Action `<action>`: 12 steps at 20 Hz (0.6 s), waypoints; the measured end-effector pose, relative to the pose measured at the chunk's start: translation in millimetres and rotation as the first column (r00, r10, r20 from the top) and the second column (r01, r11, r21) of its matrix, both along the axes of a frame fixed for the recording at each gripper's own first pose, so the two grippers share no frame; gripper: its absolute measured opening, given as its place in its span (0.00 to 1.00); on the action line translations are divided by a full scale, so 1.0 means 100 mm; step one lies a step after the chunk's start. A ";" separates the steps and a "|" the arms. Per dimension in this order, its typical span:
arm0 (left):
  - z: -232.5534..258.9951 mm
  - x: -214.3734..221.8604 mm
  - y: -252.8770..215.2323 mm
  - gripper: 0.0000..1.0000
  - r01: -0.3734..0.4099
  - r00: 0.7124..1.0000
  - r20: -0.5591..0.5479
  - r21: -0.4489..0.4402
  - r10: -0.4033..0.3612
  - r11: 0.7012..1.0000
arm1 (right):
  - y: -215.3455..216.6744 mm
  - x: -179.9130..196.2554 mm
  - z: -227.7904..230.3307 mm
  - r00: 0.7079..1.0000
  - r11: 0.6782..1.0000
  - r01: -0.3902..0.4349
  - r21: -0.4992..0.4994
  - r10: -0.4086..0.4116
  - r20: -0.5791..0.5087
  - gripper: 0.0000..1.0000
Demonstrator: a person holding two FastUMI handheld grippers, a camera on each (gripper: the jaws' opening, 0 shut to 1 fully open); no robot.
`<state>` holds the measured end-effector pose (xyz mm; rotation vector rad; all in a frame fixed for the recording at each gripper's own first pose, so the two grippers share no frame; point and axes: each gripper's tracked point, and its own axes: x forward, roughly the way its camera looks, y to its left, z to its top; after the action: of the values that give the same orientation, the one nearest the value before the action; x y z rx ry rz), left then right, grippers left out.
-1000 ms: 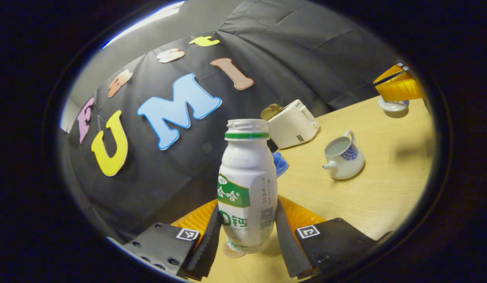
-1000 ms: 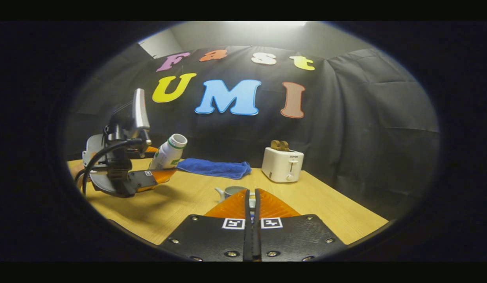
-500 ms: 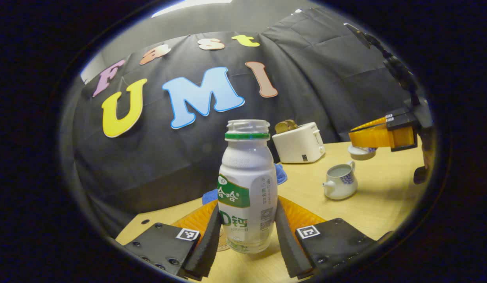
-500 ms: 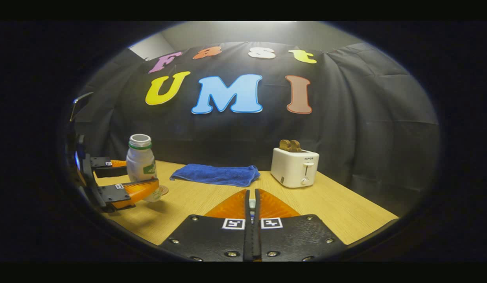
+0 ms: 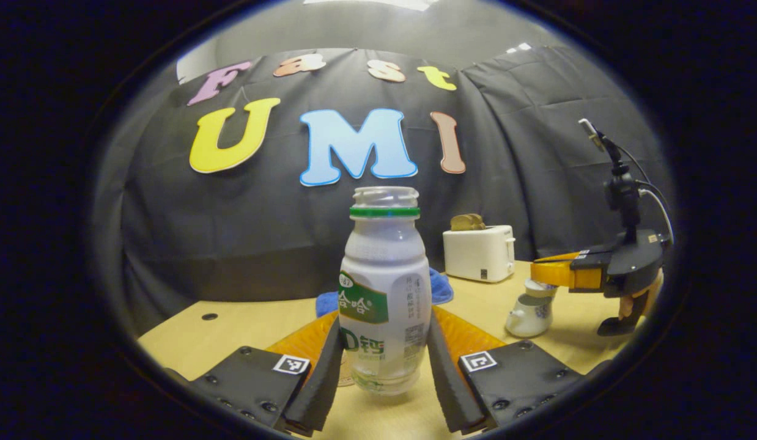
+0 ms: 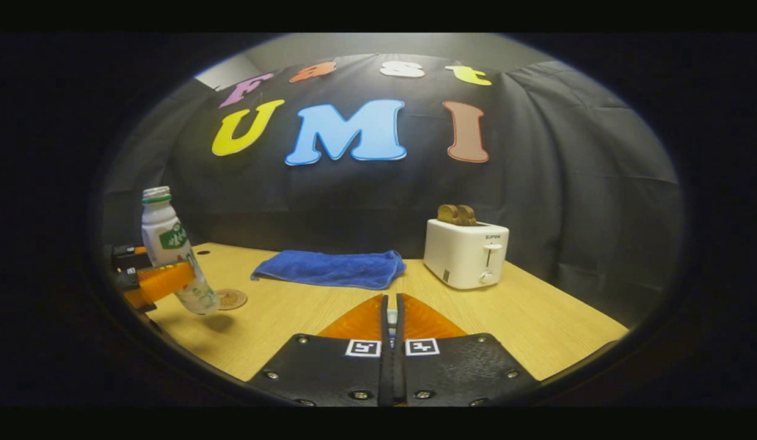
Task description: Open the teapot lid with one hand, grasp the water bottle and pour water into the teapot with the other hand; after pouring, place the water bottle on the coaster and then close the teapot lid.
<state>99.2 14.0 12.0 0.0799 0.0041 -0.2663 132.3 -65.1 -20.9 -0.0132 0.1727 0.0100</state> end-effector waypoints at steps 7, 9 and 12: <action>-0.06 0.05 0.02 0.73 -0.007 1.000 -0.026 -0.001 0.007 1.000 | 0.00 0.09 -0.16 1.000 1.000 0.005 0.007 -0.005 -0.030 0.00; -0.06 0.07 0.02 0.68 -0.010 0.999 -0.031 -0.006 0.010 1.000 | 0.01 0.09 -0.20 0.999 1.000 0.005 0.017 -0.004 -0.034 0.00; -0.09 0.11 0.05 0.82 -0.032 0.999 -0.040 -0.014 0.031 0.999 | -0.03 0.02 -0.16 1.000 0.999 0.023 0.022 -0.022 -0.017 0.10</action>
<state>110.4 18.8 2.5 0.0596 0.0426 -0.2365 134.1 -68.5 -37.3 0.0113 0.1899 -0.0103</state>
